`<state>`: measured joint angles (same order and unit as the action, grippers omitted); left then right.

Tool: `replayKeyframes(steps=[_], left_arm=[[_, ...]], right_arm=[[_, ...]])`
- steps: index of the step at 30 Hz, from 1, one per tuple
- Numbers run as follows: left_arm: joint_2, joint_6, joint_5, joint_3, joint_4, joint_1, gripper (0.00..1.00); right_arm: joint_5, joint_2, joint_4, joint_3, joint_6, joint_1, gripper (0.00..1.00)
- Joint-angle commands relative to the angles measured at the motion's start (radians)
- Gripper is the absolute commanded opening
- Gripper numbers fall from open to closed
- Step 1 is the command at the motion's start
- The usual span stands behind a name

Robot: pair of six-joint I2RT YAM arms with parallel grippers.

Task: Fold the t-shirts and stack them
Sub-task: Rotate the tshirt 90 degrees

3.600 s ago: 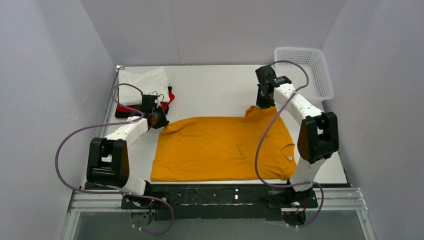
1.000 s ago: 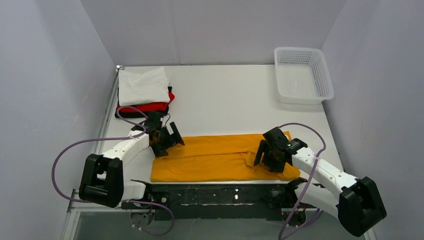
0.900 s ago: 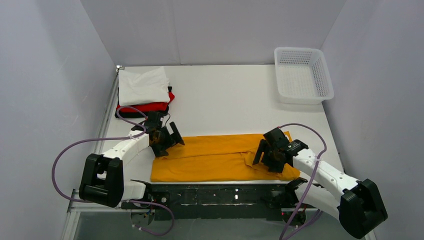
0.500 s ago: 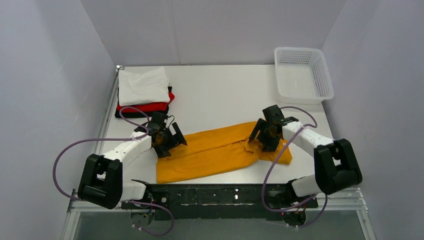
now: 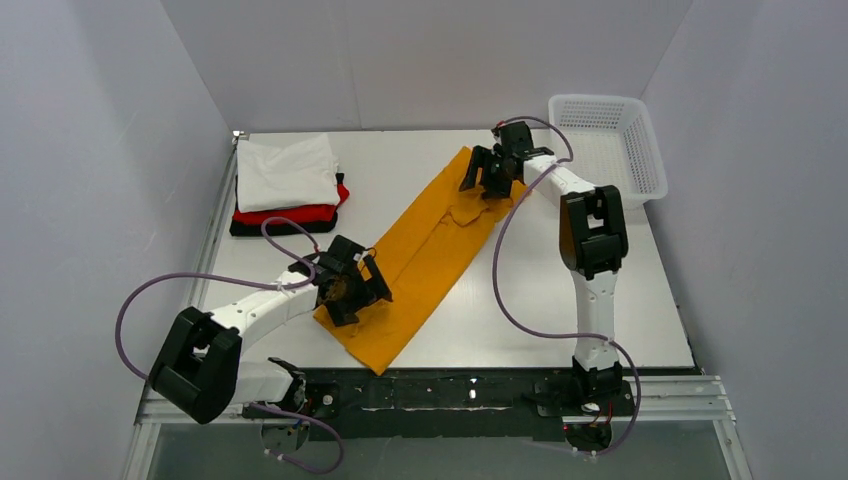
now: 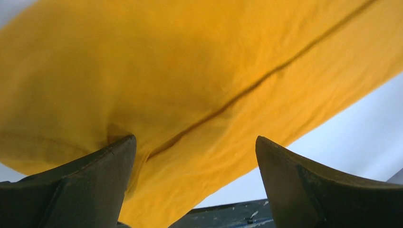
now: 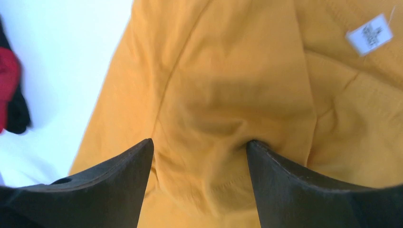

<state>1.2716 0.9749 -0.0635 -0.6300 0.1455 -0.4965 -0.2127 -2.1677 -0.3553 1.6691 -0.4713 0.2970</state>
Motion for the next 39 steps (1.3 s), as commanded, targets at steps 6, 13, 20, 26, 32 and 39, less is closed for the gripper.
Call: replayKeyframes(steps=[6, 13, 20, 26, 32, 39], left_arm=[[0.183, 0.210, -0.054, -0.021, -0.024, -0.274, 0.98], [0.372, 0.280, -0.054, -0.181, 0.048, -0.450, 0.98], [0.490, 0.298, -0.083, -0.294, 0.022, -0.511, 0.98], [0.433, 0.194, -0.047, -0.364, -0.037, -0.534, 0.98], [0.210, -0.085, 0.017, -0.462, -0.320, -0.540, 0.98], [-0.101, -0.217, 0.252, -0.334, -0.635, -0.535, 0.98]], right_arm=[[-0.290, -0.409, -0.103, 0.651, -0.023, 0.005, 0.77], [-0.305, -0.531, 0.024, 0.762, -0.162, 0.024, 0.77], [-0.367, -0.566, 0.071, 0.800, -0.191, 0.044, 0.77], [-0.262, -0.470, -0.005, 0.837, -0.097, 0.038, 0.82], [-0.160, -0.208, -0.077, 0.765, 0.038, 0.020, 0.87], [0.027, 0.243, -0.119, 0.281, 0.137, 0.019, 0.87]])
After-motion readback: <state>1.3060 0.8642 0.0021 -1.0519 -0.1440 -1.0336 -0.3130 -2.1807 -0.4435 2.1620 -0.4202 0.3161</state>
